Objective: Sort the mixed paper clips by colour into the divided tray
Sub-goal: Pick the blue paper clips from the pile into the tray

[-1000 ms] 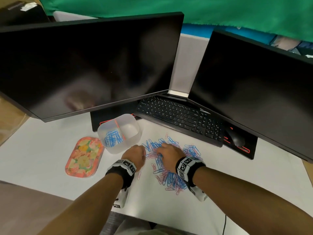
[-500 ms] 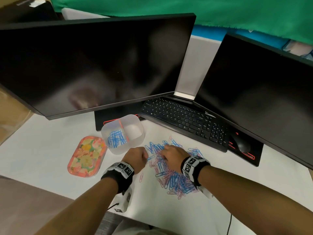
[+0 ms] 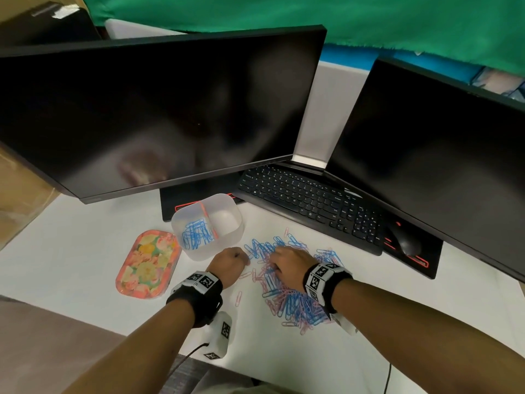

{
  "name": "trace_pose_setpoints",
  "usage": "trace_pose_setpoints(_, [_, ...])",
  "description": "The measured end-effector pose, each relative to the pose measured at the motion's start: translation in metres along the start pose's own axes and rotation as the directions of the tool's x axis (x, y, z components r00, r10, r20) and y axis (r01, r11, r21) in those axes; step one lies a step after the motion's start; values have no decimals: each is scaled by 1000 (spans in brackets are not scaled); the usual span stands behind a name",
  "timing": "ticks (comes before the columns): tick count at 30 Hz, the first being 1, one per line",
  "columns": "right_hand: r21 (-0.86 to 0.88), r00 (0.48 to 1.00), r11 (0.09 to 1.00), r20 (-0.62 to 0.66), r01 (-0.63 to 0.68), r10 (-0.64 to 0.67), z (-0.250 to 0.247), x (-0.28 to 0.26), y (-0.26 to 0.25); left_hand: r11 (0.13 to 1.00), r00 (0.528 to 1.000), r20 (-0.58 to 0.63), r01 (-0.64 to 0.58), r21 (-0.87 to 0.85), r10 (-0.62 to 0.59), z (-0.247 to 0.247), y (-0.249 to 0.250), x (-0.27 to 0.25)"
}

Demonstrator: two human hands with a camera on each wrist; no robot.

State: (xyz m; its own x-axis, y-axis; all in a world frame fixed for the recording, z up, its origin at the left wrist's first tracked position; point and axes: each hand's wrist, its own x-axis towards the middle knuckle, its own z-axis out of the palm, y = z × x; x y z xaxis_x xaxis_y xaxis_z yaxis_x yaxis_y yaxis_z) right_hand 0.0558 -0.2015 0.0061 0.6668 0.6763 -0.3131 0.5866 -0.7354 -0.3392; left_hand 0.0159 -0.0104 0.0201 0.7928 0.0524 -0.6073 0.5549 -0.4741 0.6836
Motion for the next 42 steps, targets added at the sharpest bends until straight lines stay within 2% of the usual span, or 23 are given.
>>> trace_pose_setpoints(4, [240,989,961,-20,-138,147,-6,-7,-4,960,998,60,24,-279,-8,1,7,-6])
trace_pose_setpoints(9, [630,946,734,1,-253,325,-14,-11,-8,869,992,119,86,-488,-32,-3,21,-23])
trace_pose_setpoints(11, [766,931,572,93,-293,353,-19,-10,-10,832,993,117,90,-547,-30,-7,23,-28])
trace_pose_setpoints(14, [937,910,195,207,-290,360,-26,-11,-17,807,995,97,80,-585,-28,-14,21,-32])
trace_pose_setpoints(15, [952,901,104,231,-286,366,-27,-10,-20,802,996,85,75,-593,-30,-17,20,-34])
trace_pose_setpoints(16, [957,894,36,254,-287,369,-28,-8,-23,796,997,70,71,-601,-36,-21,19,-37])
trace_pose_setpoints(18, [952,885,-39,296,-302,360,-30,-1,-30,785,998,30,68,-616,-63,-30,16,-40])
trace_pose_setpoints(24, [931,879,-19,350,-363,323,-53,22,-64,724,972,-163,9,-689,-167,-74,23,-38])
trace_pose_setpoints(28, [925,896,74,337,-373,290,-66,44,-87,690,930,-264,-16,-724,-256,-95,26,-32])
trace_pose_setpoints(31, [917,904,156,311,-366,293,-78,63,-104,696,910,-330,-68,-715,-250,-99,23,-32])
trace_pose_setpoints(34, [920,914,183,287,-346,286,-88,79,-119,697,896,-380,-120,-707,-231,-98,20,-36])
trace_pose_setpoints(38, [902,902,213,303,-375,307,-92,105,-130,681,875,-427,-171,-712,-226,-99,10,-43])
trace_pose_setpoints(40, [881,895,271,290,-388,340,-91,116,-133,673,872,-431,-176,-718,-233,-101,7,-46])
trace_pose_setpoints(42, [876,878,268,284,-401,385,-90,122,-134,688,878,-418,-154,-709,-234,-101,5,-49])
